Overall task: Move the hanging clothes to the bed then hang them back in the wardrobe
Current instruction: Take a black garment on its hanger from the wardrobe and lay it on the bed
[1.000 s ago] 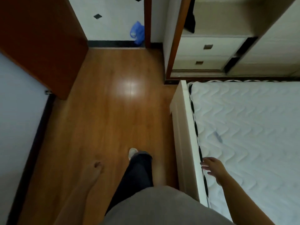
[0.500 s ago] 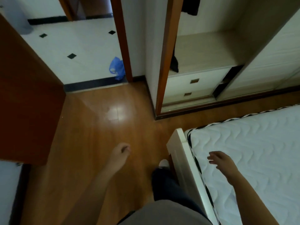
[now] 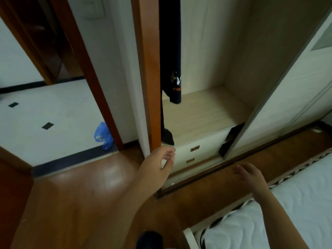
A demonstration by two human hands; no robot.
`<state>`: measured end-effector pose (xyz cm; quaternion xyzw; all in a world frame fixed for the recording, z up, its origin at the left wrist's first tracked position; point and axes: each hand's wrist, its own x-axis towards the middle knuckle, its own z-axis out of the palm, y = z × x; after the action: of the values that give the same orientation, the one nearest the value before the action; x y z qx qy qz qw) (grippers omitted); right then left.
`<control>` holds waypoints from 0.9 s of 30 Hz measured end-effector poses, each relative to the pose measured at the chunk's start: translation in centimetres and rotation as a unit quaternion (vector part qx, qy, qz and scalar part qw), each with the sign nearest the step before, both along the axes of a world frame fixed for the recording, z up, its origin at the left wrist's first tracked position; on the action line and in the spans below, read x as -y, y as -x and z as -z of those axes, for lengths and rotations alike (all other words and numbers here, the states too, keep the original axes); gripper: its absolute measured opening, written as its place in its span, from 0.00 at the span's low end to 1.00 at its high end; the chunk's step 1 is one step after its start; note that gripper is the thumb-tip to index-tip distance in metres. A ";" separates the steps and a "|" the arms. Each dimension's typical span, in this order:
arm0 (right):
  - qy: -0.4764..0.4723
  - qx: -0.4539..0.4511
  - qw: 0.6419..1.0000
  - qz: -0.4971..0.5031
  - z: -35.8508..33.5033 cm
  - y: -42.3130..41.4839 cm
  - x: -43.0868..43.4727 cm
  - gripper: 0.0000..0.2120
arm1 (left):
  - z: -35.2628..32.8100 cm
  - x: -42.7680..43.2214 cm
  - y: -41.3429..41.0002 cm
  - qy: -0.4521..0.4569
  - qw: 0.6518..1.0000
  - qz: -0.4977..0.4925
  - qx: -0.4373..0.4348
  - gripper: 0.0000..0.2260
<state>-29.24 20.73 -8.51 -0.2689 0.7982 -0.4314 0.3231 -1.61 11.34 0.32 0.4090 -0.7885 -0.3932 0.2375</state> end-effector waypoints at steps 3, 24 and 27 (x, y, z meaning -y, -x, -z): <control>0.059 -0.042 0.997 -0.036 -4.2 0.3 4.8 0.09 | -3.9 5.1 1.9 0.090 0.994 0.038 -0.042 0.12; 0.412 -0.143 0.877 -0.201 -32.7 -1.0 27.3 0.07 | -25.4 17.5 7.3 0.638 0.744 -0.105 -0.167 0.10; 0.451 -0.141 0.854 -0.219 -35.6 -1.8 30.0 0.07 | -27.2 18.2 7.3 0.680 0.702 -0.166 -0.132 0.10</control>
<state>-27.45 -9.28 27.07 -0.6104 0.4737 -0.6199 0.1368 -8.91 -6.89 27.48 0.2044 -0.7218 0.2455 0.6140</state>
